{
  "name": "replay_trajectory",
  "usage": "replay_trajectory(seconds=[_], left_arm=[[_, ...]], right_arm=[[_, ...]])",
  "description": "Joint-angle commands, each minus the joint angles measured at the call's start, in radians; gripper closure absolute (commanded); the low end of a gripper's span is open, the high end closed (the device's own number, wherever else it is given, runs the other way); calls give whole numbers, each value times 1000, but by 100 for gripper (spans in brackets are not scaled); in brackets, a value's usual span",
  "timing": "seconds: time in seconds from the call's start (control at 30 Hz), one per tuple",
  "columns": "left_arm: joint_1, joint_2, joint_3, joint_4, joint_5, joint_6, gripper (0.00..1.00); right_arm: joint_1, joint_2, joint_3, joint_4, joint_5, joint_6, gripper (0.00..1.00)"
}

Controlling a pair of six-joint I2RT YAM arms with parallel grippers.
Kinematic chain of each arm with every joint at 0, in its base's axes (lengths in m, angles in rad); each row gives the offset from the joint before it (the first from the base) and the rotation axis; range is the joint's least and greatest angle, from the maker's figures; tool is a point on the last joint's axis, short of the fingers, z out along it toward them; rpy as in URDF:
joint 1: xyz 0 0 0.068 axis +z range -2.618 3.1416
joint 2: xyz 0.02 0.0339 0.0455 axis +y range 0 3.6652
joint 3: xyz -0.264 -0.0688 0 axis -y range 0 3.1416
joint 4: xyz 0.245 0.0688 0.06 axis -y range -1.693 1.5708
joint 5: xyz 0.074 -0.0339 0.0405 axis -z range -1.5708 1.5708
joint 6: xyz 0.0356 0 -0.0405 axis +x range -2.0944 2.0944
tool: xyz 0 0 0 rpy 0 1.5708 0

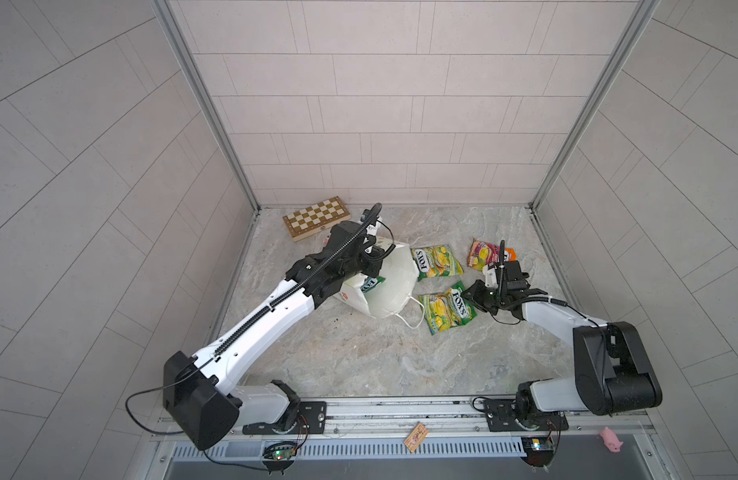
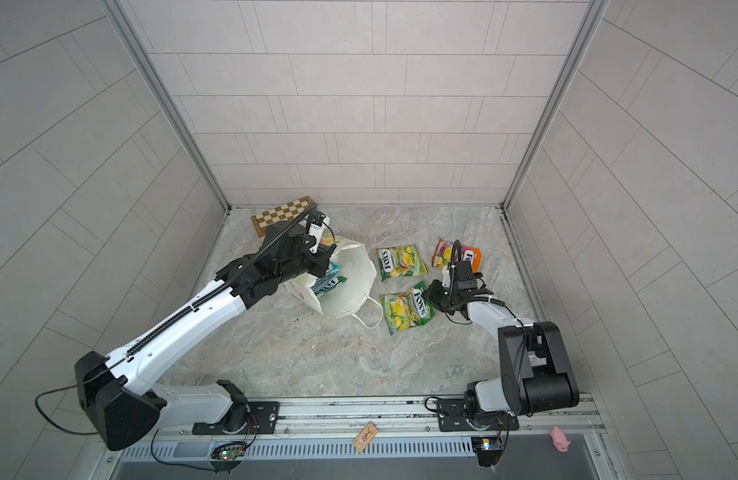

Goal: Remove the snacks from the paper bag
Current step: 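Lower the green packet onto the floor beside the others and open the right gripper, then move the right gripper back into the bag toward the mint packets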

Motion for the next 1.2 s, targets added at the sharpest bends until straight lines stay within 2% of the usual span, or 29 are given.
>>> replay_trajectory(seconds=[0.0,0.1,0.2,0.33,0.47,0.6,0.73,0.93,1.17], left_arm=[[2,-23,-5,-11,17,11,100],[2,-25,-6,-12,46,22,100],[2,-26,-7,-12,56,24,100],[2,-27,-7,-13,63,24,100],[2,-27,-7,-12,61,24,100],[2,-30,-6,-12,58,25,100],[1,-31,-6,-12,56,21,100],[2,-34,-6,-12,46,18,100],[2,-33,-6,-12,26,10,100]], right_arm=[[10,-116,37,-100,149,-39,59],[22,-202,66,-157,159,-82,57],[62,-253,104,-182,108,-119,57],[181,-273,156,-185,49,-127,57],[336,-259,185,-141,56,-115,57],[488,-206,222,-102,80,-91,57],[591,-127,258,-58,97,-60,58],[696,10,318,1,107,-28,60],[737,153,379,42,108,20,61]])
